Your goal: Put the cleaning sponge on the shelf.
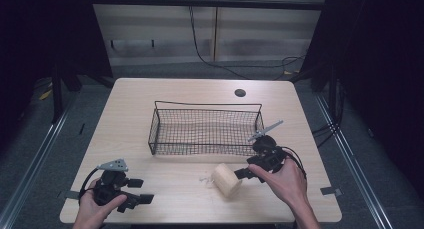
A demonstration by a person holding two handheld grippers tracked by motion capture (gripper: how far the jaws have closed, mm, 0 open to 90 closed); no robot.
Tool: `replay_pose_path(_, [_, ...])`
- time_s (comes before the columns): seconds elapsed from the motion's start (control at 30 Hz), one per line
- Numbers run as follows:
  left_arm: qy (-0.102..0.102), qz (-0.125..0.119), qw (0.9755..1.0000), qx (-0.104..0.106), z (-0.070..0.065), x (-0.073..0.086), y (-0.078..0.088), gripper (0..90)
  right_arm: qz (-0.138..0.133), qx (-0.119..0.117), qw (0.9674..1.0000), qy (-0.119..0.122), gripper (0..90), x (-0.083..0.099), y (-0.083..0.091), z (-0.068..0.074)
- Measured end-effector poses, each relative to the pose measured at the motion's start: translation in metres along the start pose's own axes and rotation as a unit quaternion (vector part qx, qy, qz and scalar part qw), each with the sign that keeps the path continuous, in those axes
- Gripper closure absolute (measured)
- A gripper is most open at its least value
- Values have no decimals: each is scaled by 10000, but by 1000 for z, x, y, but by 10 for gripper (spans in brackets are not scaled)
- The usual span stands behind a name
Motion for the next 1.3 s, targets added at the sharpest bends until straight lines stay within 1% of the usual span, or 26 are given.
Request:
replay_pose_path(0.07, [5, 29, 10000, 0, 1, 0, 1, 224, 103, -37, 9999, 30, 284, -4, -2, 0])
replay_pose_path(0.1, [5, 11, 10000, -12, 1, 1, 1, 224, 151, -1, 9999, 25, 280, -6, -3, 0])
replay_pose_path(0.13, [25, -6, 10000, -1, 2, 1, 2, 224, 251, 11, 9996, 88, 280, -11, -6, 1])
replay_pose_path(0.2, [21, -1, 10000, 8, 2, 1, 1, 224, 282, -23, 9995, 114, 271, -16, -8, 1])
replay_pose_path(0.23, [21, -1, 10000, 8, 2, 1, 1, 224, 282, -23, 9995, 114, 271, -16, -8, 1])
replay_pose_path(0.3, [16, 4, 10000, 35, 1, 0, 1, 224, 350, -25, 9993, 162, 267, -22, -11, 2])
replay_pose_path(0.33, [6, 1, 10000, 21, 1, 0, 1, 224, 430, -49, 9989, 175, 267, -25, -13, 3])
replay_pose_path(0.37, [26, -12, 10000, 24, 1, 0, 0, 224, 505, -44, 9984, 238, 267, -29, -16, 4])
replay_pose_path(0.4, [26, -12, 10000, 24, 1, 0, 0, 224, 505, -44, 9984, 238, 267, -29, -16, 4])
replay_pose_path(0.43, [-26, 23, 10000, 4, 1, -1, 1, 224, 673, -27, 9973, 278, 267, -33, -20, 3])
replay_pose_path(0.47, [-26, 23, 10000, 4, 1, -1, 1, 224, 755, -53, 9968, 263, 267, -34, -22, 3])
replay_pose_path(0.5, [-28, 31, 10000, 15, 1, -1, 1, 224, 755, -53, 9968, 263, 267, -34, -22, 3])
replay_pose_path(0.53, [-18, 6, 10000, 19, 0, -1, 1, 224, 874, -79, 9959, 206, 267, -36, -25, 2])
replay_pose_path(0.6, [-20, 10, 10000, 18, 0, -1, 1, 224, 1013, -136, 9946, 170, 267, -38, -29, 1])
replay_pose_path(0.67, [-15, 9, 10000, 36, 1, -1, 1, 224, 1147, -205, 9930, 189, 268, -39, -33, 2])
replay_pose_path(0.73, [-25, 14, 10000, 46, 1, -1, 2, 224, 1193, -180, 9925, 210, 267, -39, -34, 2])
replay_pose_path(0.77, [-35, 1, 10000, 16, 0, -1, 1, 224, 1343, -251, 9904, 220, 268, -39, -39, 3])
replay_pose_path(1.0, [-30, -13, 10000, 18, 0, -1, 1, 224, 1487, -261, 9884, 193, 281, -40, -48, 5])
replay_pose_path(1.03, [-35, -7, 10000, 19, 0, -1, 1, 224, 1580, -263, 9869, 173, 282, -40, -52, 5])
replay_pose_path(1.13, [-43, 5, 10000, 18, 0, -1, 1, 224, 1631, -253, 9861, 194, 282, -40, -53, 4])
replay_pose_path(1.17, [-37, -9, 10000, 20, 0, -1, 1, 224, 1679, -302, 9852, 178, 282, -39, -56, 3])
replay_pose_path(1.3, [-31, 9, 10000, 30, 0, -1, 1, 224, 1689, -307, 9850, 181, 282, -39, -60, 3])
Point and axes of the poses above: each handheld gripper's, and its own axes: y roughly backward along the jaws, x roughly out of its underside, z roughly to its left, the point moved 1 cm from there along -y, roughly forward along the jaws, and after that the axes turned 7 degrees about y, right-handed, at the moved point
